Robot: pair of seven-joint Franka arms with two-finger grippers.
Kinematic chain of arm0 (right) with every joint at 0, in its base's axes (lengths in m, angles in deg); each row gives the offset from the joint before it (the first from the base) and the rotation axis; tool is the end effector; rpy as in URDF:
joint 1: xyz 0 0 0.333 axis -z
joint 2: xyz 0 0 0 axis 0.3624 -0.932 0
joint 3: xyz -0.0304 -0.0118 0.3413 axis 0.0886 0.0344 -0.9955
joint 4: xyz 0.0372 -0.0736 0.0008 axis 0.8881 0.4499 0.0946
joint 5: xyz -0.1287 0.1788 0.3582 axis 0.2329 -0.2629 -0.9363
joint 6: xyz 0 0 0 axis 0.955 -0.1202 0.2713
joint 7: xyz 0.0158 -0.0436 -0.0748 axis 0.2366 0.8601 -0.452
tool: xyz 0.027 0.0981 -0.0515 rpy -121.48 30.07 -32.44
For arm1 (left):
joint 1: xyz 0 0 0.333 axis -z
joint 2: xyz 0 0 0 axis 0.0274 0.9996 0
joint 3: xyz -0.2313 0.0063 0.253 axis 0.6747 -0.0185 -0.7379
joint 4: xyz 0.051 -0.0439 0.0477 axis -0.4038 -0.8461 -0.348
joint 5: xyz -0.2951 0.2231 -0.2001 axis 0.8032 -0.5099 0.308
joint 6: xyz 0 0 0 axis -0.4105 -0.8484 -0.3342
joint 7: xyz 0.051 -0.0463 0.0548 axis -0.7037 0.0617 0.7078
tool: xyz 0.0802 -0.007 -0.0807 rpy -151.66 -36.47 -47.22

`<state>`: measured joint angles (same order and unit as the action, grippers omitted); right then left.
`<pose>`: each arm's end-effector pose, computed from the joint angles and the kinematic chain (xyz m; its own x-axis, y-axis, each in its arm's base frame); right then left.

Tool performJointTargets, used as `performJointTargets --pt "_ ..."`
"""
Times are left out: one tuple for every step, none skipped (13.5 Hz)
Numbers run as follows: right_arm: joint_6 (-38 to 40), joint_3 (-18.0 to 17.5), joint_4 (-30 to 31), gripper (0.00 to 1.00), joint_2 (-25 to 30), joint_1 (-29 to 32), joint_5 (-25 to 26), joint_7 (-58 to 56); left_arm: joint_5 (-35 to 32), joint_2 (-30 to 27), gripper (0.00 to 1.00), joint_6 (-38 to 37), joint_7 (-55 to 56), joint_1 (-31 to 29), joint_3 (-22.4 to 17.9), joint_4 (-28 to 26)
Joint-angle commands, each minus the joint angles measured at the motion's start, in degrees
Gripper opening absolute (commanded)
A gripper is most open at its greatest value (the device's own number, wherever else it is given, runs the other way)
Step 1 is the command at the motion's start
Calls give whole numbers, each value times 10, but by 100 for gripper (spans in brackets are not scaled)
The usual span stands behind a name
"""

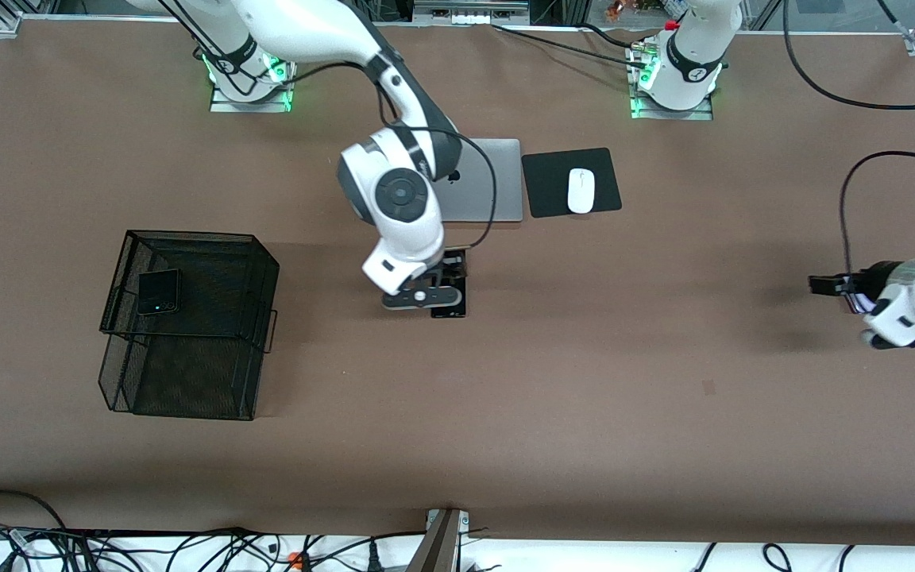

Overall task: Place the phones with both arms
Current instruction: 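Grasp the smartphone with the right gripper while the left gripper grasps the white phone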

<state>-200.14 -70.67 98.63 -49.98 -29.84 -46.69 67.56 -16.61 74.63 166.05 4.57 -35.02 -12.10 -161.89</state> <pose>0.5887 0.5105 0.2575 0.9951 0.0936 0.0319 0.0944 -0.9952 -0.0240 0.6412 0.2250 0.2996 0.9070 0.1663 -0.3869 0.1431 -0.9858 -0.0883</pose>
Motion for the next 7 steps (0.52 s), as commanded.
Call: performJointTargets --pt "-29 1 -21 100 -44 -9 -12 3 -13 3 100 114 -61 -78 11 -61" --pt "-43 1 -20 100 -55 -13 -13 3 -13 3 100 189 -83 -104 11 -89" --pt "-60 1 -20 100 -64 -15 -14 3 -14 4 100 268 -98 -121 11 -121" --pt "-75 1 -20 100 -72 -16 -14 3 -14 5 100 338 -112 -134 11 -146" --pt "-78 1 -20 100 -78 -20 -14 4 -14 14 100 378 -122 -145 11 -157" --pt "-80 1 -20 100 -83 -20 -14 4 -14 23 100 391 -128 -151 11 -158" --pt "-86 1 -19 100 -86 -21 -14 4 -14 29 100 393 -135 -158 11 -157"
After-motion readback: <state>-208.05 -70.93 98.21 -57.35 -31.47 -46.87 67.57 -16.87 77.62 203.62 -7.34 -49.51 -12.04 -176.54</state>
